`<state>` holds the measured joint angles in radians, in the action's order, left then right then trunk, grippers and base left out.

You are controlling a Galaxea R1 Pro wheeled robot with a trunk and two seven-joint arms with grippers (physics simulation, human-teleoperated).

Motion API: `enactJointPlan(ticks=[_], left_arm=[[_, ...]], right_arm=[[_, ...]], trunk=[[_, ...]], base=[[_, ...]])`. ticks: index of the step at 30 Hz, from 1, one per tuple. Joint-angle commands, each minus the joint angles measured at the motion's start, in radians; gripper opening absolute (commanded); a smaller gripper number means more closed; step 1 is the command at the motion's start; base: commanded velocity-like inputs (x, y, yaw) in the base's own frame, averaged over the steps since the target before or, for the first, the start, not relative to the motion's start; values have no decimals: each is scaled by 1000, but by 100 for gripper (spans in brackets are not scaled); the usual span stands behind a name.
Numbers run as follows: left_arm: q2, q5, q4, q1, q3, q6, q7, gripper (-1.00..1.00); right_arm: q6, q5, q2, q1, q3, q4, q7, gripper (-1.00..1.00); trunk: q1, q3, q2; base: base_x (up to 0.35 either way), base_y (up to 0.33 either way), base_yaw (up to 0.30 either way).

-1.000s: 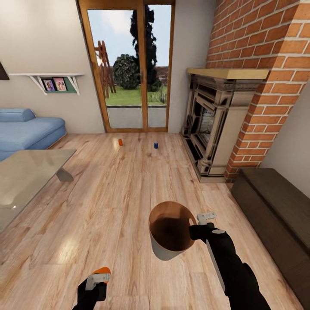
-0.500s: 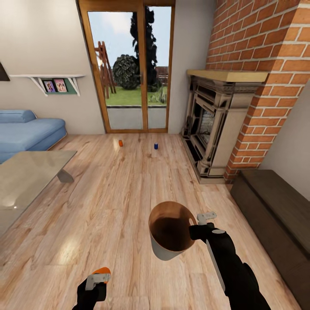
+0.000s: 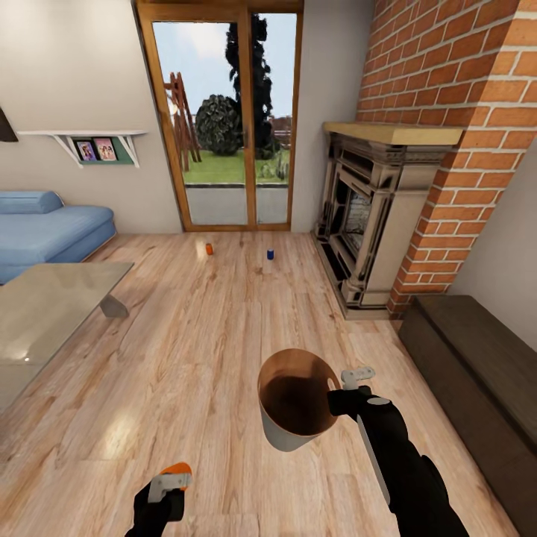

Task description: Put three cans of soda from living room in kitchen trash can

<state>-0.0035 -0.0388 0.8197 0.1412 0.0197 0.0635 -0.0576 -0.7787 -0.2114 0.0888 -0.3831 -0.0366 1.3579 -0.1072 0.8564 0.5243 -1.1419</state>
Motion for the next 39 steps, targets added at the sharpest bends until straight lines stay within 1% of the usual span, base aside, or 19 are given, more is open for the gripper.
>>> enactJointPlan(ticks=[1,3,6,8,10,14,19,22,23,25,26,29,32,33,36,39], left_arm=[[0,2,0,0,0,0,0,-100],[0,2,12,0,2,0,0,-100],[0,1,54,0,3,-2,4,-100],[1,1,78,0,3,-5,20,-100],[0,1,90,0,3,-6,50,-100],[0,0,98,0,1,-11,88,-100],[1,-1,101,0,0,-22,99,-100],[2,-6,103,0,0,-54,114,-100],[2,-7,115,0,-2,-81,143,-100],[2,-10,172,0,-9,-154,240,-100],[2,-10,181,0,-10,-166,255,-100],[5,-12,221,0,-13,-226,331,-100],[6,-13,237,0,-16,-253,370,-100],[6,-17,245,0,-26,-271,396,-100],[7,-23,257,0,-48,-301,431,-100],[8,-27,298,0,-74,-351,482,-100]], right_arm=[[-1,14,0,0,0,1,-3,-100],[-1,15,0,0,0,0,-2,-100],[0,15,-1,0,0,-1,1,-100],[1,13,-3,0,0,-13,4,-100],[5,11,-4,0,0,-25,6,-100],[21,10,-6,0,0,-32,6,-100],[26,10,-7,0,0,-35,6,-100],[27,10,-7,0,0,-35,7,-100],[27,10,-7,0,0,-37,7,-100],[28,9,-7,0,0,-51,7,-100],[27,8,-7,0,0,-53,7,-100],[28,8,-8,-1,0,-60,8,-100],[28,7,-8,-1,0,-62,8,-100],[29,8,-8,-1,0,-62,8,-100],[41,8,-8,0,-1,-63,8,-100],[64,9,-9,0,-1,-64,7,-100]], trunk=[[0,0,0],[0,0,0],[0,0,0],[0,0,0],[0,0,0],[0,0,0],[0,0,0],[0,0,0],[0,0,0],[0,0,0],[0,0,0],[0,0,0],[0,0,0],[0,0,0],[0,0,0],[0,0,0]], base=[[0,0,0],[0,0,0],[0,0,0],[0,0,0],[0,0,0],[0,0,0],[0,0,0],[0,0,0],[0,0,0],[0,0,0],[0,0,0],[0,0,0],[0,0,0],[0,0,0],[0,0,0],[0,0,0]])
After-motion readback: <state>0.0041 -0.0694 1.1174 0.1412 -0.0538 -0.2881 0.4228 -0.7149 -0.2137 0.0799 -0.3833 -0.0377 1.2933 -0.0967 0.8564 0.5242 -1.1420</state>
